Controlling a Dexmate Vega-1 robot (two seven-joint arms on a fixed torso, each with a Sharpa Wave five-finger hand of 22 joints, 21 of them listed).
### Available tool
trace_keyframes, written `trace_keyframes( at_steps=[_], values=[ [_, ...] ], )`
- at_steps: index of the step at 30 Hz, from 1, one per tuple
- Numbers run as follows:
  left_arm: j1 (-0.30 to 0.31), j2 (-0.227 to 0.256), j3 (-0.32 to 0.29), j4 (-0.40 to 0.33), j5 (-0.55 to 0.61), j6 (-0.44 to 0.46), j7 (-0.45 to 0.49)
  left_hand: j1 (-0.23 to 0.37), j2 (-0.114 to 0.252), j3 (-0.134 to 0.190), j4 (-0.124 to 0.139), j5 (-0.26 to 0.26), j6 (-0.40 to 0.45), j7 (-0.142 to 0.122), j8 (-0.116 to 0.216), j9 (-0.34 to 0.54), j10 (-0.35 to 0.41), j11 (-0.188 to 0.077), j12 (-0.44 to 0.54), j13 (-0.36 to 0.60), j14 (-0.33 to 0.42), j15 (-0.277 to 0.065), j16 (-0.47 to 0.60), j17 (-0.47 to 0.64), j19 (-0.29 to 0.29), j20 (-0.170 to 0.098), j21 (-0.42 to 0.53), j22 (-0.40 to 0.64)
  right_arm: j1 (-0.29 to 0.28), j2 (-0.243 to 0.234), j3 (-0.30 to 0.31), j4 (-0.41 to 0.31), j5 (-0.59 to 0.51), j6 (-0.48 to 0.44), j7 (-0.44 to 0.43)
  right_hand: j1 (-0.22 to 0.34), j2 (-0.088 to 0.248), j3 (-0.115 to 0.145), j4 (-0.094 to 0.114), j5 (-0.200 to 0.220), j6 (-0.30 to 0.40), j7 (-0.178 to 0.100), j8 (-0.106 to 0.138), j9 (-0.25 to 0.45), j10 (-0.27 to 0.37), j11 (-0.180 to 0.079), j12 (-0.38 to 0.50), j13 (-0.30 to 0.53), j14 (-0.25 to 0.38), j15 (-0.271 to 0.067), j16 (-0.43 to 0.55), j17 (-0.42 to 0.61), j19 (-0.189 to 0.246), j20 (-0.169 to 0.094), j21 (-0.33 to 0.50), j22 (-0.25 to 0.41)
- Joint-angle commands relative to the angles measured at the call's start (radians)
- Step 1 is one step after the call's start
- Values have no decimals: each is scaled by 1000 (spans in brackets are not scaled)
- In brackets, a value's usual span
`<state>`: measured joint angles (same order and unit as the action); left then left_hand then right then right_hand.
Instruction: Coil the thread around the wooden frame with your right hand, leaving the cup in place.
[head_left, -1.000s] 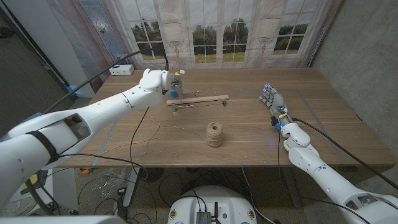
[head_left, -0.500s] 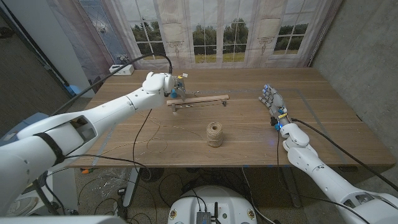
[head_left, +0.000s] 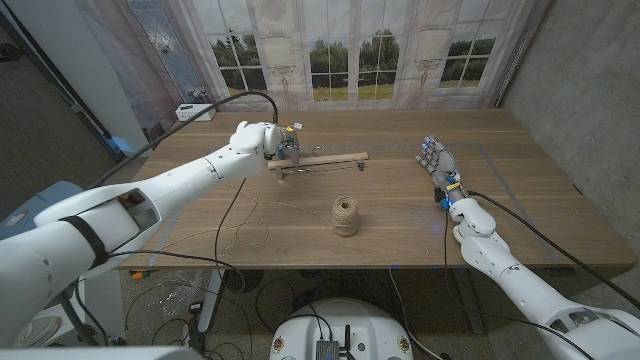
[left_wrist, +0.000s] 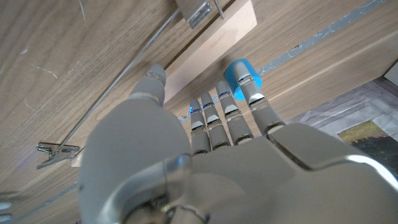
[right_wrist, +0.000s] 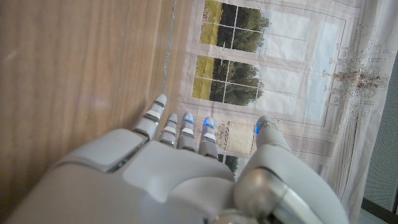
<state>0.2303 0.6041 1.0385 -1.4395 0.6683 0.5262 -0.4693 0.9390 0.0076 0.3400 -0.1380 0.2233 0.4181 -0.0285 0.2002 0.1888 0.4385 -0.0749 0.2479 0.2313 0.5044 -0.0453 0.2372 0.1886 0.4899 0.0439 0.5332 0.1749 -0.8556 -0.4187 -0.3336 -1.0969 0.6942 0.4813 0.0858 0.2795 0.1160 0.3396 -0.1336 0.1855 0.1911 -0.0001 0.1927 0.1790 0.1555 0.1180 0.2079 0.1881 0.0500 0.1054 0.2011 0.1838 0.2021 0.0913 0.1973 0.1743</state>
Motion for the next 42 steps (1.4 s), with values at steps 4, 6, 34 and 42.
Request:
trace_keyframes(
  at_steps=[4, 6, 34, 42],
  values=[
    [7, -6, 9, 33, 4, -33, 22, 28, 1, -1, -11, 4, 14, 3, 8, 3, 15, 7, 8, 7, 15, -74, 3, 5, 12, -4, 4, 5, 5, 9, -4, 1, -9, 10, -6, 6, -1, -5, -1, -1, 9, -4, 0, 4, 8, -4, 0, 5, 9, 4, 3, 3, 9, 2, 8, 3],
    [7, -6, 12, 36, 6, -36, 19, 29, 2, -2, -10, 4, 14, 3, 7, 3, 14, 7, 7, 8, 15, -75, 3, 6, 12, -3, 4, 5, 5, 9, -4, 0, -9, 10, -8, 6, -1, -5, -1, -1, 9, -4, 0, 4, 7, -4, 0, 5, 9, 4, 3, 3, 9, 2, 8, 3],
    [34, -28, 2, 91, -55, -96, 49, 197, 134, 84, -31, -15, 209, 17, 51, 5, 164, 9, 51, 30, 214, -134, 63, 20, 147, -80, 44, 7, -5, 18, 0, 8, -10, 26, -24, 3, 0, -8, 2, -1, 10, -5, -1, 4, 11, -3, -1, 5, 13, 4, 2, 4, 10, 4, 7, 3],
    [53, -39, -7, 115, -64, -118, 138, 319, 155, 112, -41, -39, 376, 29, 84, 7, 307, 18, 91, 46, 338, -164, 139, 74, 213, -131, 91, 13, -36, 7, 9, -28, -14, 28, -54, 0, 0, -9, 4, -1, 12, -6, -1, 4, 13, -3, -1, 5, 16, 4, 3, 5, 10, 4, 7, 3]
  ],
)
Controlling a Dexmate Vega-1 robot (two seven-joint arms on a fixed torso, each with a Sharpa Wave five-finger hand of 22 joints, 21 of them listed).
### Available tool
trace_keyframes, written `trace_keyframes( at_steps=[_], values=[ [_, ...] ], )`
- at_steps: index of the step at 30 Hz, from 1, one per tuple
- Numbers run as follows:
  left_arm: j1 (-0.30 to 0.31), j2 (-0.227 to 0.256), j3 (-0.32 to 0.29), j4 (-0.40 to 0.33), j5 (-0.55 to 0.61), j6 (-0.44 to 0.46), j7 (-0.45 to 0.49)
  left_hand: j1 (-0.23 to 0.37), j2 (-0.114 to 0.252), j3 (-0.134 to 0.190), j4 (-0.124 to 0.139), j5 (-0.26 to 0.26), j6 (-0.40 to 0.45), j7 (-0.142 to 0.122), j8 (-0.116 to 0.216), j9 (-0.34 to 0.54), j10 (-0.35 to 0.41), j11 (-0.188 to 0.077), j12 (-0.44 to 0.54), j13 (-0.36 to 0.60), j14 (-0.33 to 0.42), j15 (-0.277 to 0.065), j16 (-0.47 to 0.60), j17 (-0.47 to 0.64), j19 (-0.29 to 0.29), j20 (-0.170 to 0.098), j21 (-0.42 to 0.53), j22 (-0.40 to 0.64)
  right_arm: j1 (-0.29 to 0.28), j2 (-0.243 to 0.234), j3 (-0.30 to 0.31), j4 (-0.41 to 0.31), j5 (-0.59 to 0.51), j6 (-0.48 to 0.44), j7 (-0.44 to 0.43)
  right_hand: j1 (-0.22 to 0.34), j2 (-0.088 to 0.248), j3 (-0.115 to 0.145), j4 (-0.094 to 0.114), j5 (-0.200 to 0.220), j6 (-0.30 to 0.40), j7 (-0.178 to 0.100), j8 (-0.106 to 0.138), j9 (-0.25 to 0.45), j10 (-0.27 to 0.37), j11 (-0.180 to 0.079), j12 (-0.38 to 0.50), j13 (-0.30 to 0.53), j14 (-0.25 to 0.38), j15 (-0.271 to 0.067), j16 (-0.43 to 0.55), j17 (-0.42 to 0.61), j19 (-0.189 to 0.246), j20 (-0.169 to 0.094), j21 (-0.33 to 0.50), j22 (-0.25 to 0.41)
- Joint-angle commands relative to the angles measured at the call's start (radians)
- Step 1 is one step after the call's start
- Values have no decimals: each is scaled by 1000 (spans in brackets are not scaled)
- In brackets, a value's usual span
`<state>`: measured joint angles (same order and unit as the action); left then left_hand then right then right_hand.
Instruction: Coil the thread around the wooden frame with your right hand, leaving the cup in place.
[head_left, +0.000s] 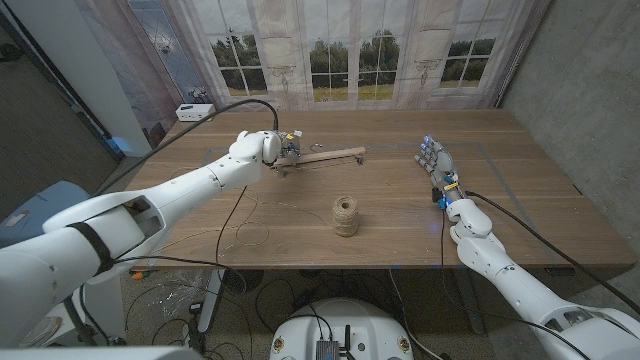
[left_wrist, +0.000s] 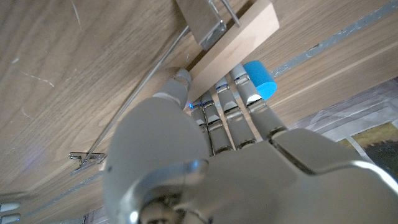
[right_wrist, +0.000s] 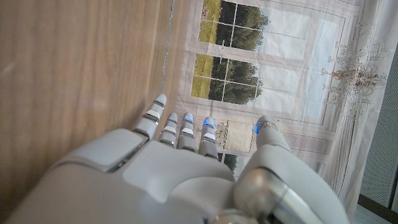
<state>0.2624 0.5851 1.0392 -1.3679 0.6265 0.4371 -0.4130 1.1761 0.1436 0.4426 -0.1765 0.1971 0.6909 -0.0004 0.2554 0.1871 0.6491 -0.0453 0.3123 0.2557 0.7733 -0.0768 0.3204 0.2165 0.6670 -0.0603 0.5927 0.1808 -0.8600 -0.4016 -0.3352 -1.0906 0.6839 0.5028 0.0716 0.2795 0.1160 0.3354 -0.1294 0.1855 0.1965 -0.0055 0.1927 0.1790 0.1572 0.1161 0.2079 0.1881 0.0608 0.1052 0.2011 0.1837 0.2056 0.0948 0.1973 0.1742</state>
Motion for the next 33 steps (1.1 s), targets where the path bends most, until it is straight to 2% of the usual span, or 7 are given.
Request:
trace_keyframes(
  at_steps=[1, 2, 4, 10, 17, 30, 33],
  values=[
    [26, -20, -10, 45, -21, -33, 103, 104, 20, 9, -5, -15, 132, 6, 35, 11, 116, -10, 34, 25, 87, -138, 70, 57, 42, -31, 41, 9, -35, -10, 11, -38, -4, 7, -43, 0, 0, -5, 0, -1, 6, 0, -1, 4, 12, 1, -1, 5, 5, 5, 3, 5, 7, 1, 7, 3],
    [32, -20, -14, 46, -20, -34, 124, 138, 19, -1, -2, -20, 187, 3, 49, 15, 150, -5, 46, 36, 113, -141, 98, 81, 56, -39, 65, 15, -38, -12, 12, -43, -5, 6, -45, 0, 0, -5, 0, -1, 6, 0, -1, 4, 12, 1, -1, 5, 5, 5, 3, 5, 7, 1, 7, 3],
    [40, -20, -19, 51, -20, -41, 160, 162, 25, -8, 7, -21, 249, 18, 64, 20, 215, -4, 72, 53, 176, -136, 137, 109, 67, -46, 96, 21, -44, -14, 12, -51, -6, 6, -50, -1, -1, -6, 0, -1, 6, 0, -1, 4, 12, 1, -1, 5, 5, 5, 3, 5, 7, 1, 7, 3],
    [71, -10, -38, 39, -13, -59, 268, 189, 18, -22, 7, -23, 301, 31, 75, 24, 255, 7, 93, 84, 242, -148, 184, 156, 101, -67, 151, 30, -63, -24, 13, -82, -18, 2, -72, -1, -1, -7, 1, -1, 7, 0, -1, 4, 13, 2, -1, 5, 5, 5, 3, 5, 7, 0, 7, 3],
    [120, 24, -67, -36, 36, -44, 402, 207, 19, -30, 8, -23, 316, 43, 76, 26, 265, 10, 100, 103, 259, -149, 208, 190, 100, -64, 179, 39, -86, -39, 10, -127, -39, -7, -103, -2, -1, -7, 1, -1, 8, 0, -1, 4, 15, 1, -1, 5, 6, 5, 2, 5, 8, 0, 7, 3],
    [181, 90, -118, -181, 137, -14, 484, 221, 20, -36, 9, -23, 326, 44, 76, 27, 266, 11, 103, 121, 265, -149, 224, 216, 93, -65, 202, 47, -120, -82, -9, -226, -89, -44, -136, 4, 1, -4, -3, 0, 8, 0, -2, 4, 17, 0, -2, 5, 8, 5, 1, 4, 9, -1, 7, 3],
    [197, 105, -130, -211, 160, -11, 496, 223, 19, -37, 9, -23, 327, 45, 75, 28, 262, 10, 102, 125, 264, -150, 225, 221, 92, -66, 207, 48, -135, -104, -17, -270, -116, -69, -154, 6, 1, -4, -4, 1, 8, -1, -2, 4, 19, -1, -1, 5, 9, 5, 1, 3, 10, -1, 7, 3]
  ],
)
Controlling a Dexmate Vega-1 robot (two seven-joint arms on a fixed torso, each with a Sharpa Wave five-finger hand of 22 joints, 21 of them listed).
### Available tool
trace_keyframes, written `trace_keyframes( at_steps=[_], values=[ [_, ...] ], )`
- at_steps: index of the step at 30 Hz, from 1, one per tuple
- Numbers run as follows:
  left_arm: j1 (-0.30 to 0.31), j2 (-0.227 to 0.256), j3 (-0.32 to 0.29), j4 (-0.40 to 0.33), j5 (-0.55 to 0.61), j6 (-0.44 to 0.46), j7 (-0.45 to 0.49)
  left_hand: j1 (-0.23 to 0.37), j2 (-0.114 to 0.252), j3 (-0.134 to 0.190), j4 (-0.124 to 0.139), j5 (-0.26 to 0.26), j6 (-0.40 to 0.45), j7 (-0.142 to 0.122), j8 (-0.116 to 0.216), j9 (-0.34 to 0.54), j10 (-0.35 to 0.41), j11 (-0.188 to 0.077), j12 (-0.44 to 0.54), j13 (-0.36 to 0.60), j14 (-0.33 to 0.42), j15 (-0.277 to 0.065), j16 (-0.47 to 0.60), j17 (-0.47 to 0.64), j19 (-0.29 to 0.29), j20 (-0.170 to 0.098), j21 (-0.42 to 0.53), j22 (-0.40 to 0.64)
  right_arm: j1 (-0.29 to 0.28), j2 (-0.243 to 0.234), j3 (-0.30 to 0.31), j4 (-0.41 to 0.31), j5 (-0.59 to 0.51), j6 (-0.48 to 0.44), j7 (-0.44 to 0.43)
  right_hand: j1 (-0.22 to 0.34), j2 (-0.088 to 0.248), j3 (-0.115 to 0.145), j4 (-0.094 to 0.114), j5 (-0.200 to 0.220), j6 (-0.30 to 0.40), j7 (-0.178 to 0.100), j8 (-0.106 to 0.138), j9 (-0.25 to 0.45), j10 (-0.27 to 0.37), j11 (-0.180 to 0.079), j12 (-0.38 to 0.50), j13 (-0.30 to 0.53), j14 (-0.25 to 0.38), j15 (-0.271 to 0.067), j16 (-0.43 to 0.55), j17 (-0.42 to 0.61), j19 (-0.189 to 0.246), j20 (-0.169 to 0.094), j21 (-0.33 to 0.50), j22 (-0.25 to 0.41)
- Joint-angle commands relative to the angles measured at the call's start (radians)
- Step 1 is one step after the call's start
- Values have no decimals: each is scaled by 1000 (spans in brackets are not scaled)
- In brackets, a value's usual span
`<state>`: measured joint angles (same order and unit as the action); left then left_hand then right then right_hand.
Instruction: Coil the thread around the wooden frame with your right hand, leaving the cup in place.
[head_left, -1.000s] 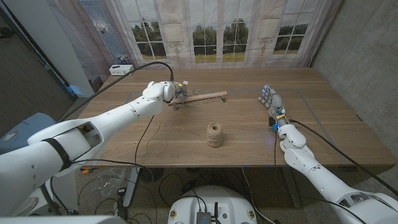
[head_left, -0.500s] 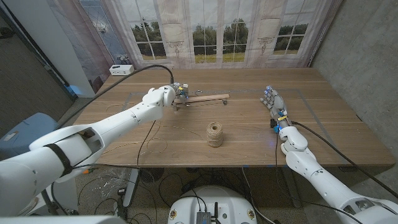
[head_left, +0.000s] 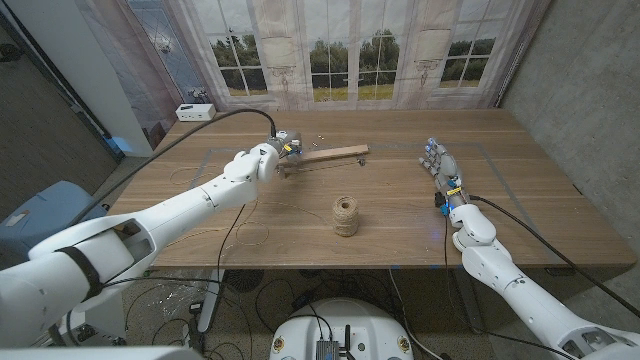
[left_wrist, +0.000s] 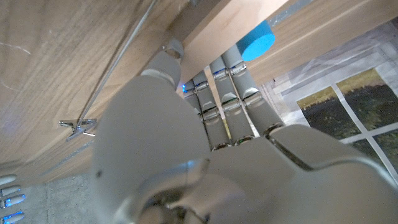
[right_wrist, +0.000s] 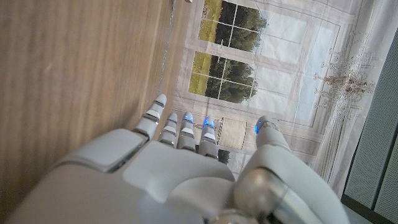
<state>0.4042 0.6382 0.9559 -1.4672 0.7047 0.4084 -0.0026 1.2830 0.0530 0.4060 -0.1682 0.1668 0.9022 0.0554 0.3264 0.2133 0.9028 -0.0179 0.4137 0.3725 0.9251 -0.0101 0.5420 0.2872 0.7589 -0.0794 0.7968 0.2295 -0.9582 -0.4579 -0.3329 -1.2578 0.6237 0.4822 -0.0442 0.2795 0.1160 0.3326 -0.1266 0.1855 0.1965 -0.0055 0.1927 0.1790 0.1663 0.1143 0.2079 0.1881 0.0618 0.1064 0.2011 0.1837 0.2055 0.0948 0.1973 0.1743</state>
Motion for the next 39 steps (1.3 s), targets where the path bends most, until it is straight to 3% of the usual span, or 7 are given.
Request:
trace_keyframes(
  at_steps=[1, 20, 27, 39],
  values=[
    [58, 55, -50, -119, 87, 19, 83, 117, 110, 0, 1, 8, 116, -11, 4, 1, 10, -17, 1, 9, 111, -216, 4, 152, 0, -46, 4, -1, -42, -56, -21, -119, -65, -59, -47, 7, 1, 0, -7, 1, 8, -1, -2, 4, 10, 1, -1, 5, 8, 3, 1, 3, 10, -1, 7, 3],
    [101, 91, -106, -168, 165, -49, 123, 126, 108, -7, 7, 7, 135, -9, 11, 10, 13, -18, 3, 34, 113, -217, 11, 178, -12, -49, 38, 5, -168, -228, -43, -463, -227, -329, -205, 40, -12, 9, -30, -2, 14, 5, 0, 3, 24, -2, 0, 5, 48, -1, 10, 1, 43, 6, 16, 2],
    [114, 109, -124, -183, 198, -77, 146, 128, 106, -9, 8, 7, 135, -9, 10, 11, 14, -18, 4, 42, 112, -217, 11, 186, -15, -50, 50, 6, -217, -305, -42, -628, -282, -489, -261, 57, -19, 13, -39, -3, 26, 15, 4, 4, 34, -1, 2, 5, 60, -5, 11, 1, 51, 6, 16, 2],
    [151, 134, -169, -208, 208, -134, 199, 130, 104, -12, 9, 7, 137, -9, 8, 11, 14, -21, 3, 54, 112, -217, 11, 196, -22, -51, 68, 7, -257, -370, -63, -823, -366, -676, -316, 75, -25, 17, -43, -5, 39, 16, 8, 4, 44, -5, 3, 6, 66, -6, 9, 1, 54, 7, 15, 3]
  ],
)
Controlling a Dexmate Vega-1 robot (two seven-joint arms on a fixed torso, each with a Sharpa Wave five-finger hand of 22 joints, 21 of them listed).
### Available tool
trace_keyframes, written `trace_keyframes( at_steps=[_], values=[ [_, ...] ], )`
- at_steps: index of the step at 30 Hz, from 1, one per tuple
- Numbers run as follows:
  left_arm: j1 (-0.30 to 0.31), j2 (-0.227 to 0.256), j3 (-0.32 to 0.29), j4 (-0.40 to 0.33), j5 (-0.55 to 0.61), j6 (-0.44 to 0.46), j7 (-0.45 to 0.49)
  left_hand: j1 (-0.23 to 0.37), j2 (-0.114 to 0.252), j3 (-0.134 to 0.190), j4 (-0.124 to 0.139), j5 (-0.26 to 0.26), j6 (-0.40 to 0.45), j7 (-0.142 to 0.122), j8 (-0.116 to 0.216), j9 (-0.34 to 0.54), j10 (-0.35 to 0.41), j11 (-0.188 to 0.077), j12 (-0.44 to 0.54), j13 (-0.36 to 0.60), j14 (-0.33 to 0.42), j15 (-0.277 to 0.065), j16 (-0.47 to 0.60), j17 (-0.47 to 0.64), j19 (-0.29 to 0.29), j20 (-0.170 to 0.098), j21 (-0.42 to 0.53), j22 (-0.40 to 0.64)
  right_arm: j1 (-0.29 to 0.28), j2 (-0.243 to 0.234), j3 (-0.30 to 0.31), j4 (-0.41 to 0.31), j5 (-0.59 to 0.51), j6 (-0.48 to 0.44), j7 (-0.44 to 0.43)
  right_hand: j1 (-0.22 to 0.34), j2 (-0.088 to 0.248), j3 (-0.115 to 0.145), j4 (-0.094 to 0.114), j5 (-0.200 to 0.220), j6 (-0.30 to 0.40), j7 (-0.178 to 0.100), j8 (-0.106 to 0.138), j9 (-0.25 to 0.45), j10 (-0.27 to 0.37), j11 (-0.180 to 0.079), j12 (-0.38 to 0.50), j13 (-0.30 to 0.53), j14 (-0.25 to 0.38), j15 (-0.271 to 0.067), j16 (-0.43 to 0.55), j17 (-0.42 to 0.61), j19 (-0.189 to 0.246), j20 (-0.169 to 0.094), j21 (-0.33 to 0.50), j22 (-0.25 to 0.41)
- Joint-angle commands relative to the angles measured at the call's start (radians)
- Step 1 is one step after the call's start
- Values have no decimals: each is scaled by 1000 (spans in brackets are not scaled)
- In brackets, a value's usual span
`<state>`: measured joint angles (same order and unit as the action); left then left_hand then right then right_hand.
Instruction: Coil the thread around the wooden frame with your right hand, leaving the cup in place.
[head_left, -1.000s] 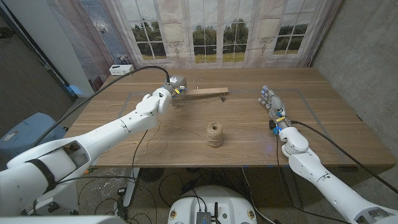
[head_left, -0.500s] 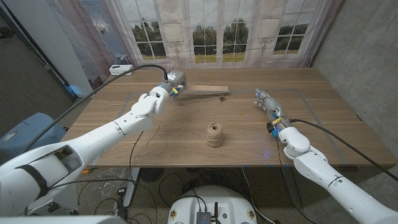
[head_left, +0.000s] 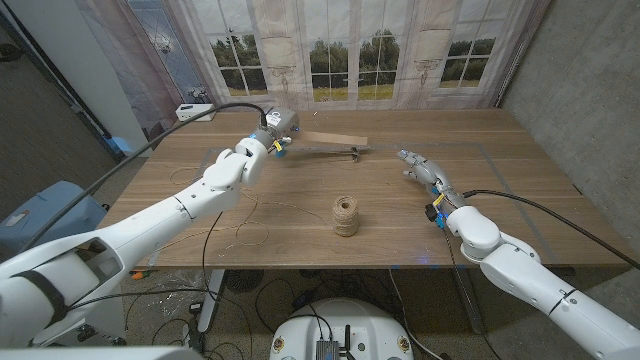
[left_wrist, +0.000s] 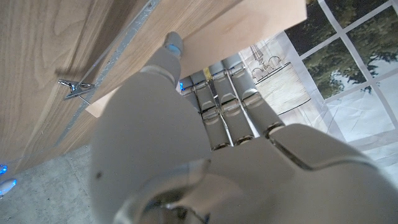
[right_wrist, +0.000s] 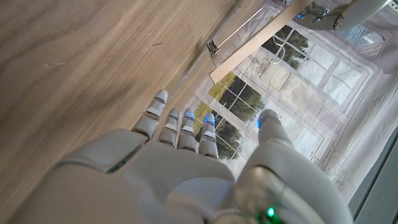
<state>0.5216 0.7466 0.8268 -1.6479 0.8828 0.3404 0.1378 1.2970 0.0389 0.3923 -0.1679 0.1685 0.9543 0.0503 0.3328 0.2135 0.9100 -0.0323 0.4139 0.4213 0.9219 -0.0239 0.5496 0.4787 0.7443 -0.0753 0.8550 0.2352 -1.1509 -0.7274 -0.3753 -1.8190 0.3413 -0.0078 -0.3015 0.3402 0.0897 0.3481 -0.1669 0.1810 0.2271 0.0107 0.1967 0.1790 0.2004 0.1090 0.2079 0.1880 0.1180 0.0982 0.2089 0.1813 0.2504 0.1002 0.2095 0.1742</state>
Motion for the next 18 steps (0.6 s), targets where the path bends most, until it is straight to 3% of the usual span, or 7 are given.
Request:
trace_keyframes(
  at_steps=[1, 18],
  values=[
    [37, 28, -44, -31, 30, -70, 62, 116, 118, 2, 9, 5, 84, -4, 2, 12, 8, -5, 3, 6, 115, -203, 3, 5, -8, -55, 11, 1, -67, -104, -23, -277, -92, -205, -65, 15, 1, 2, -3, -1, 9, 0, 3, 4, 10, 0, 3, 6, 10, 1, 1, 3, 9, 1, 3, 3],
    [91, 46, -90, -69, 44, -110, 116, 117, 116, -1, 11, 5, 89, -3, 0, 11, 9, -3, 2, 22, 118, -203, 2, 17, -15, -56, 36, 1, -85, -169, -90, -488, -205, -474, -93, 28, -2, 4, -2, -3, 6, -4, 0, 5, 12, -6, 1, 6, 9, -3, -3, 3, 6, 0, -1, 3]
  ],
)
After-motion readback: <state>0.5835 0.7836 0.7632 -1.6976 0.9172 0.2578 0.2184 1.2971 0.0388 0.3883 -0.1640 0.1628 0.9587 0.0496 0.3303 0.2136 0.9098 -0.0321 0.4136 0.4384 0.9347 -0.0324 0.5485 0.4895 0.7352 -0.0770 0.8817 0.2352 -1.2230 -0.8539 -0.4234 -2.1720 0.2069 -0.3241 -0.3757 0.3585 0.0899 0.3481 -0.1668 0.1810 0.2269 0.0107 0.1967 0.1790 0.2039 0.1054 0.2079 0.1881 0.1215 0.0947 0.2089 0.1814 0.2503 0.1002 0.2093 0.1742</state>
